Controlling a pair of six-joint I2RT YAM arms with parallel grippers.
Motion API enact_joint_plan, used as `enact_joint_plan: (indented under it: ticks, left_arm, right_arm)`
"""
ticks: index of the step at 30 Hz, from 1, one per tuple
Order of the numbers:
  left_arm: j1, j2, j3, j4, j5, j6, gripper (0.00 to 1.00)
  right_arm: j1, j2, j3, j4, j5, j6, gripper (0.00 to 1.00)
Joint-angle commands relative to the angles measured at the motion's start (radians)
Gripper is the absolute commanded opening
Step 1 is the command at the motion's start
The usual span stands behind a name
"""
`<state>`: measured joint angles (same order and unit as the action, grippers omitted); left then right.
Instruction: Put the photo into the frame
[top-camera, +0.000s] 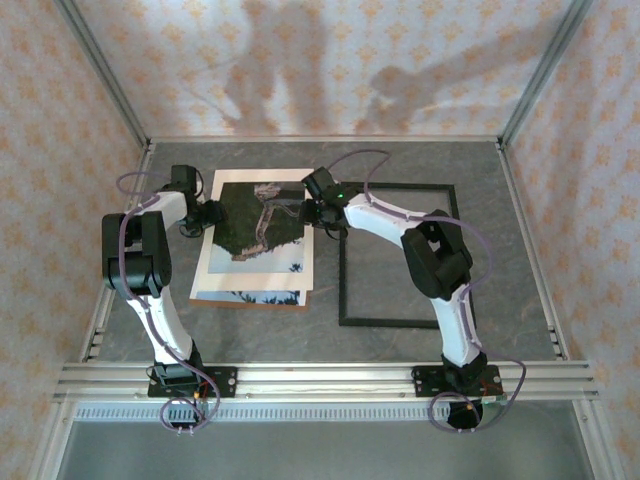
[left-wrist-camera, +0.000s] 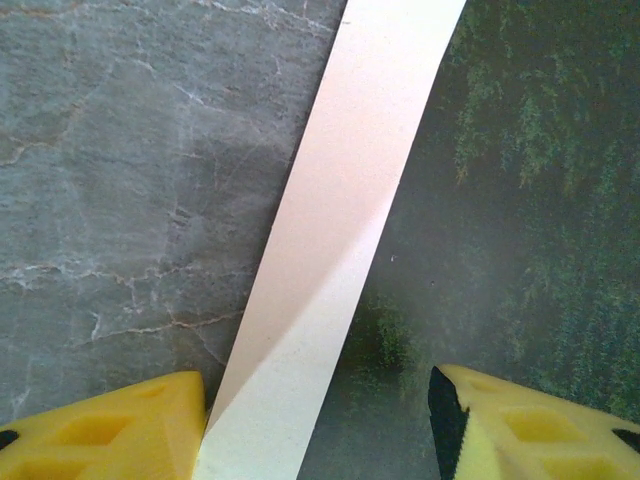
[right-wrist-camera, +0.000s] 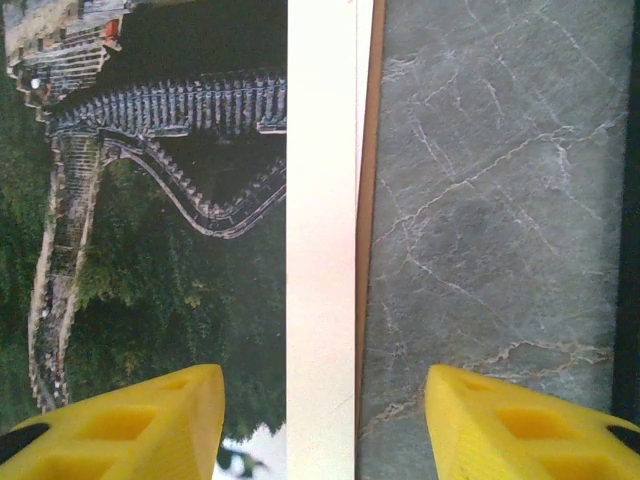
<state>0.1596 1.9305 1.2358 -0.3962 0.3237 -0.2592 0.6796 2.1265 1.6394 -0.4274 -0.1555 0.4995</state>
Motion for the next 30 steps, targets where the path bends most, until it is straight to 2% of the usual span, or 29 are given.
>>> enact_joint_plan:
  ticks: [1,7,15,21,30]
  left_arm:
    - [-0.031,0.016,0.011,-0.044,-0.011,0.018,0.60]
    - [-0.037,0.028,0.025,-0.056,-0.007,0.023,0.60]
    - [-0.040,0.027,0.012,-0.037,0.025,0.017,0.53]
    - [-0.041,0.022,0.000,-0.020,0.044,0.009,0.52]
    - [-0.040,0.019,-0.005,-0.012,0.052,0.007,0.52]
  right_arm:
    - [-0.002,0.050,0.058,-0.054,0.030,-0.018,0.58]
    - [0.000,0.112,0.114,-0.060,-0.024,-0.010,0.58]
    - [0.009,0.168,0.159,-0.074,-0.059,0.001,0.55]
    - [0.012,0.157,0.145,-0.050,-0.090,0.018,0.48]
    - [0.012,0.094,0.126,-0.040,-0.082,0.021,0.44]
